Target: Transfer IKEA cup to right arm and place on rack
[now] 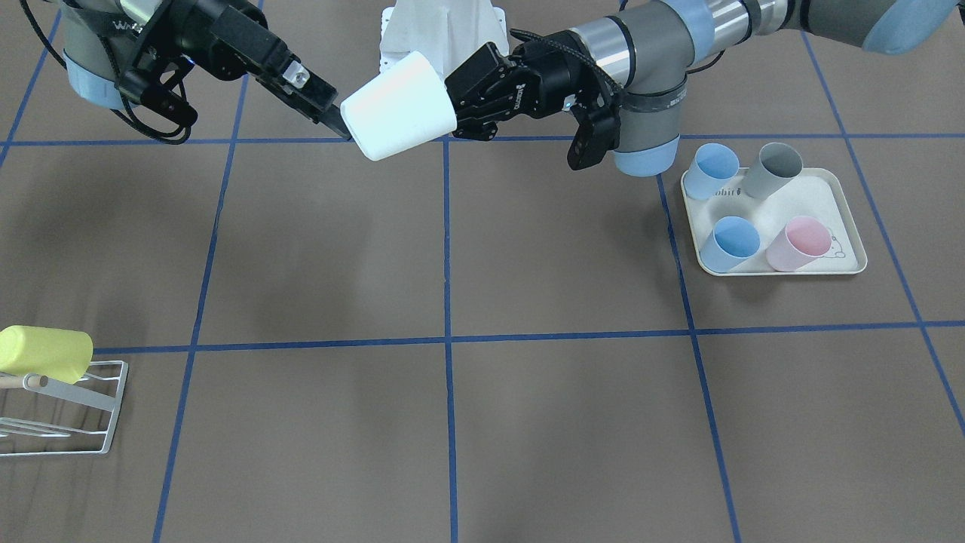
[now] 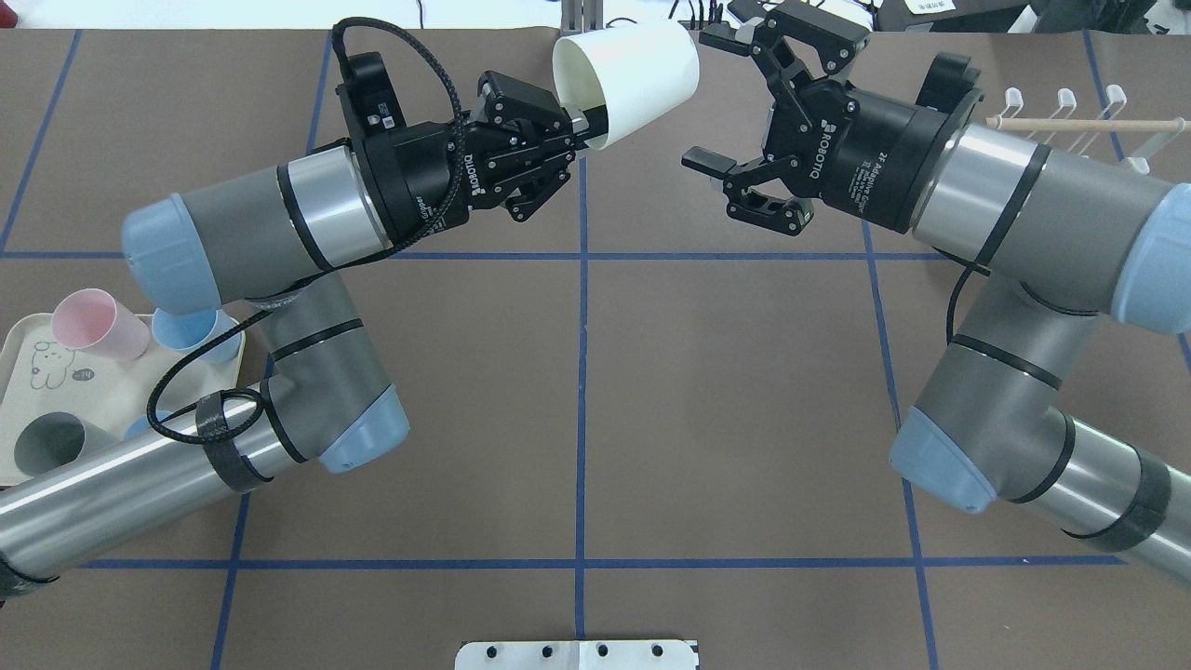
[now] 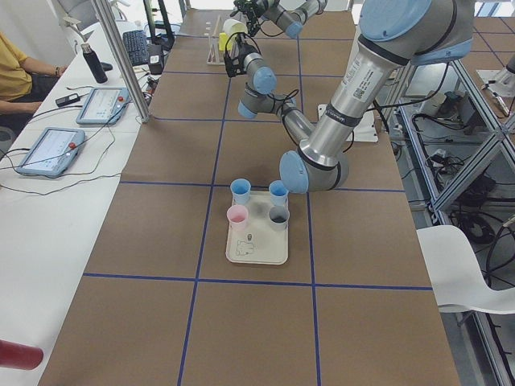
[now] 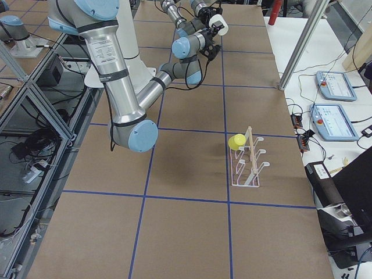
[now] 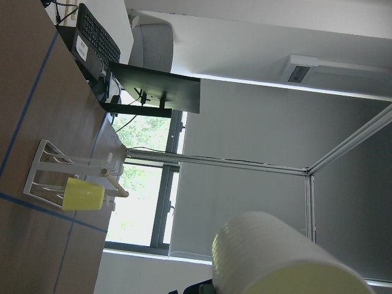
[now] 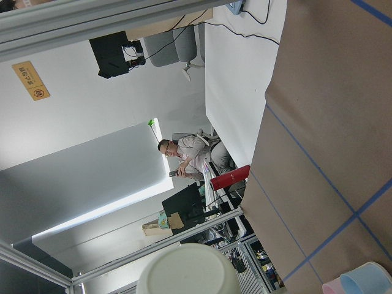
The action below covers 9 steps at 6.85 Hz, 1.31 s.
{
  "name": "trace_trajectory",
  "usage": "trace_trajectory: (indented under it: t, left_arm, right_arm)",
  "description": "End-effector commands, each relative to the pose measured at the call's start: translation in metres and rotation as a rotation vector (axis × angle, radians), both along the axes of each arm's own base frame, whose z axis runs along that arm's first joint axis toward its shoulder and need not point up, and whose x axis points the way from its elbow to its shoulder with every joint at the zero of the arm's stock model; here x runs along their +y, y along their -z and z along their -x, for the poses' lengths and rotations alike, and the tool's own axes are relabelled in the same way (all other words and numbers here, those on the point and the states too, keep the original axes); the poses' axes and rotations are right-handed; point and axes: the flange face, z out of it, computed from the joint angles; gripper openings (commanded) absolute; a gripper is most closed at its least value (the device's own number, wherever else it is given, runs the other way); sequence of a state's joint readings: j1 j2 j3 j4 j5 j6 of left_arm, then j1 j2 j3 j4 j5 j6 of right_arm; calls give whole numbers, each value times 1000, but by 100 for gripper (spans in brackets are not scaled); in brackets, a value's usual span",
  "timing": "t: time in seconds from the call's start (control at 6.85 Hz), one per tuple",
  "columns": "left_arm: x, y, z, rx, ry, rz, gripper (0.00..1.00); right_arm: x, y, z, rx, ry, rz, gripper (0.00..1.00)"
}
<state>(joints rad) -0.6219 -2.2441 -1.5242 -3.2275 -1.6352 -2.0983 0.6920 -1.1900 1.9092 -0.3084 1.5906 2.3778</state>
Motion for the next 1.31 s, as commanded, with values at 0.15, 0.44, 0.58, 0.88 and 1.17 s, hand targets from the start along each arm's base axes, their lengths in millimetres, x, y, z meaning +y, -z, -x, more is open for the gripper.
trace_trajectory:
  t: [0.15, 0.44, 0.58, 0.88, 1.17]
  left_arm:
    - [2, -1, -4, -2, -7, 2, 0]
    - [2, 2, -5, -8, -8, 6, 0]
    - [2, 3, -5, -8, -8, 6, 0]
    - [3, 4, -7, -19, -12, 11, 0]
    - [6, 9, -11, -16, -15, 5, 0]
  right_arm:
    - [1, 6, 4, -11, -2, -4, 98]
    - [-2, 6, 6, -8, -19, -1, 98]
    - [-4, 4, 9, -2, -18, 2, 99]
    - [-4, 4, 9, -4, -17, 2, 98]
    - [-4, 8, 9, -8, -20, 0, 99]
